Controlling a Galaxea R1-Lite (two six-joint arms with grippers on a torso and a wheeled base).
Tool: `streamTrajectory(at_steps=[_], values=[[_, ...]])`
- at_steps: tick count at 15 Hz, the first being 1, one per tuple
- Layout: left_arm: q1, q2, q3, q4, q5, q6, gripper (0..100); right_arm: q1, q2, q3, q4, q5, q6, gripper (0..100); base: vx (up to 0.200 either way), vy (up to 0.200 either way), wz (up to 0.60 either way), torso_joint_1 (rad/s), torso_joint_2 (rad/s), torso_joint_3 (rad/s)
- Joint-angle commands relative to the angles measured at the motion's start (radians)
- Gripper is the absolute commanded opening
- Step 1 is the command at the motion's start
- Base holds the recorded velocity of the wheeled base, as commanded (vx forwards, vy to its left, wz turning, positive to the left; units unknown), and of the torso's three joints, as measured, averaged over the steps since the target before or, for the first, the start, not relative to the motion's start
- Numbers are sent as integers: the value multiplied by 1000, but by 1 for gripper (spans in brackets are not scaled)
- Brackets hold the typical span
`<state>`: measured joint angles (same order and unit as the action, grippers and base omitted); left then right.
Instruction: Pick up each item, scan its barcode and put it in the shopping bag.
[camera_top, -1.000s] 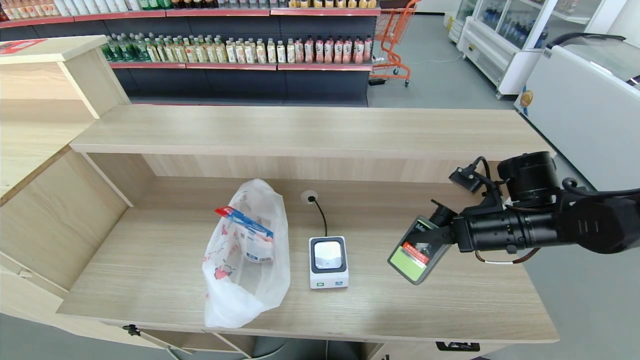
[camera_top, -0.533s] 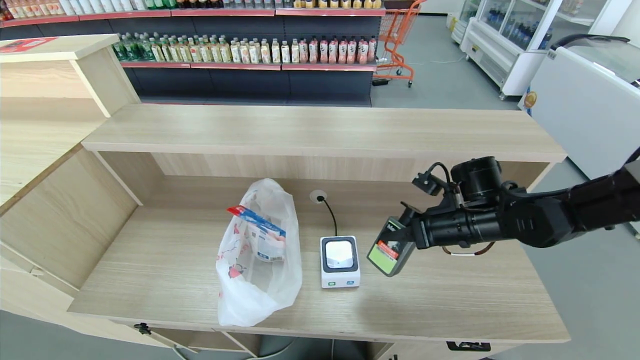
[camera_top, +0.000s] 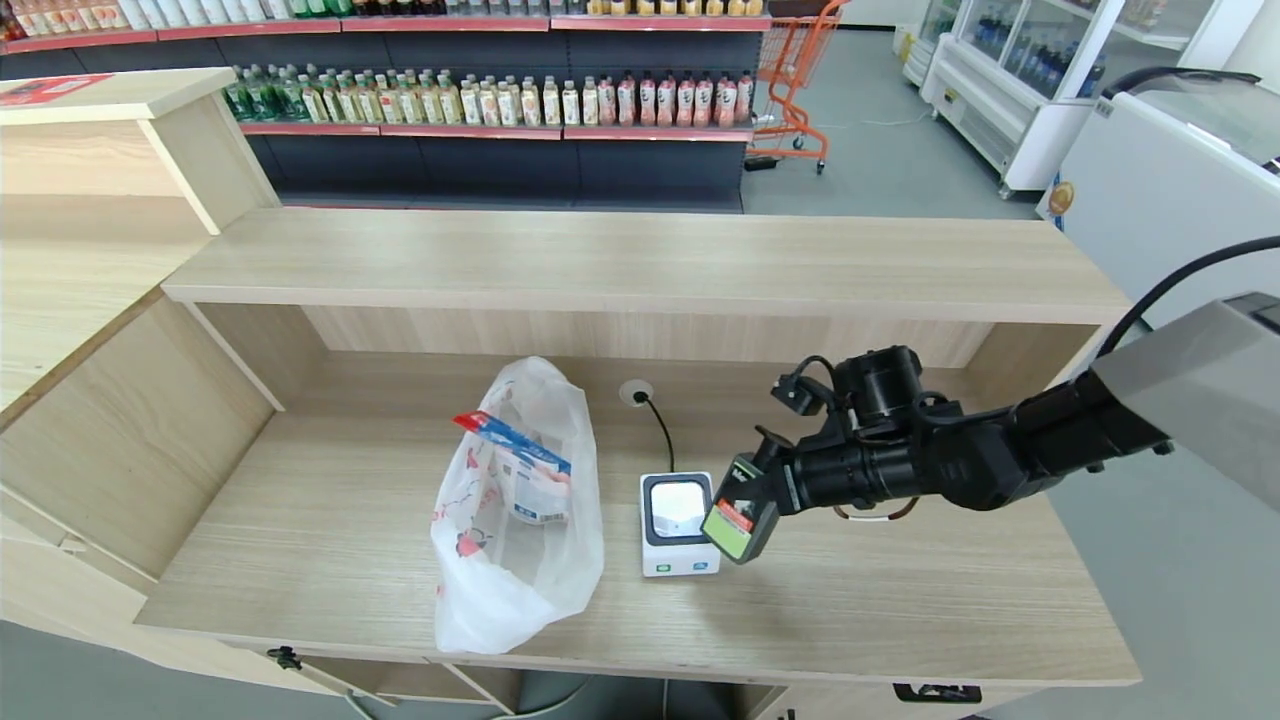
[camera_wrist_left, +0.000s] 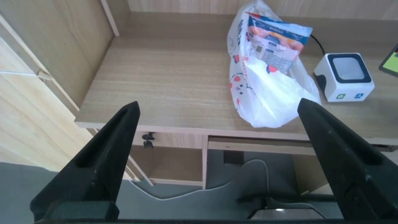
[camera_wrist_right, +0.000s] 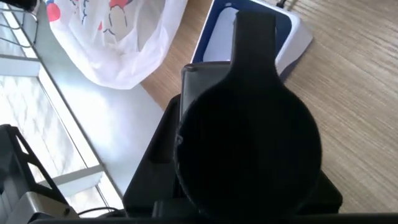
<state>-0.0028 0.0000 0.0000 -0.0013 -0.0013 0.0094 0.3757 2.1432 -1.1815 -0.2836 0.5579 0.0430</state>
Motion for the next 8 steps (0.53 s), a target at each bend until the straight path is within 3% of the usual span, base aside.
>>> streamTrajectory(at_steps=[1,8], values=[[0,2,0,0,0,0,100,9,53,-44,0,0,3,0,0,0,0,0,0,0],[0,2,0,0,1,0,100,58,146,-158,-6,-19,9,0,0,0,0,0,0,0]])
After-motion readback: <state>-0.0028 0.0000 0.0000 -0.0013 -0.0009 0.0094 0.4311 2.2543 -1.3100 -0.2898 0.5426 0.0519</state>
